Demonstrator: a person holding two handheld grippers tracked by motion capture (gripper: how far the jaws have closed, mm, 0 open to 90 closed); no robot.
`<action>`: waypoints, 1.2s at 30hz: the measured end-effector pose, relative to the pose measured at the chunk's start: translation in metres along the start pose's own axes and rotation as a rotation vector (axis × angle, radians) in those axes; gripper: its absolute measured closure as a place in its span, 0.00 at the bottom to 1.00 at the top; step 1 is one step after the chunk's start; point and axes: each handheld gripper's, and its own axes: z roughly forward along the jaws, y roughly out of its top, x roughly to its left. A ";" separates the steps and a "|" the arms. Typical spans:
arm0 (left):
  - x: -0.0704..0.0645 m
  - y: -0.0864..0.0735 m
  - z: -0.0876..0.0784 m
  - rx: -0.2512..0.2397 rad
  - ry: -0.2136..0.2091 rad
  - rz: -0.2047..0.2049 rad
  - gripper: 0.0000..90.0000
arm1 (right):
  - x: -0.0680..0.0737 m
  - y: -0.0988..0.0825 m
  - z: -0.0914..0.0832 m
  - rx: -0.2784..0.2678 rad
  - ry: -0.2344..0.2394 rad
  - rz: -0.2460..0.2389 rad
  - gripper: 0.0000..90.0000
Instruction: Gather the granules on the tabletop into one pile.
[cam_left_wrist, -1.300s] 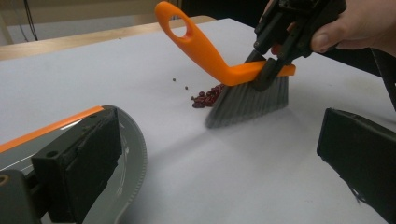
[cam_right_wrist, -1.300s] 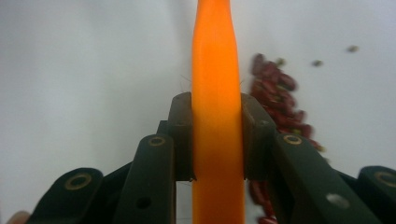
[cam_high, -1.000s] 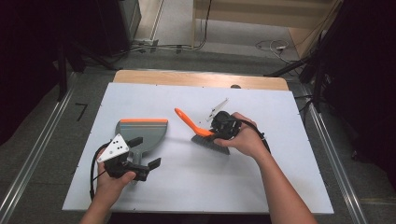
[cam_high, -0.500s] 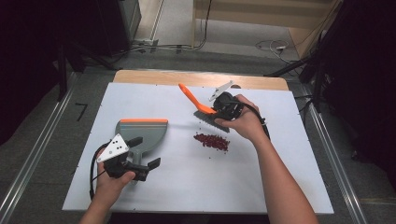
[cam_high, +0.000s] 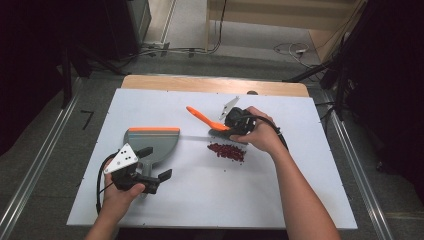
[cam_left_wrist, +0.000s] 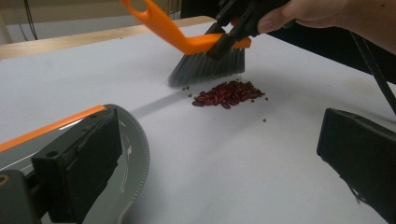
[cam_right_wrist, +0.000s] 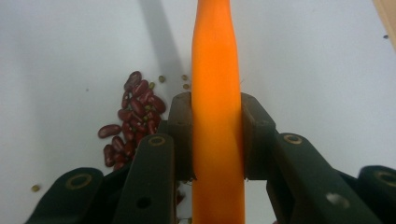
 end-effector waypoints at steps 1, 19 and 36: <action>0.000 0.000 0.000 -0.001 -0.001 0.000 0.00 | 0.000 -0.003 -0.005 -0.011 0.002 0.009 0.77; -0.004 0.000 0.002 0.006 -0.002 0.009 0.00 | 0.056 -0.014 -0.008 -0.012 0.303 0.107 0.77; -0.004 0.000 0.003 0.008 -0.003 0.014 0.00 | 0.039 -0.024 -0.040 -0.119 0.159 0.175 0.77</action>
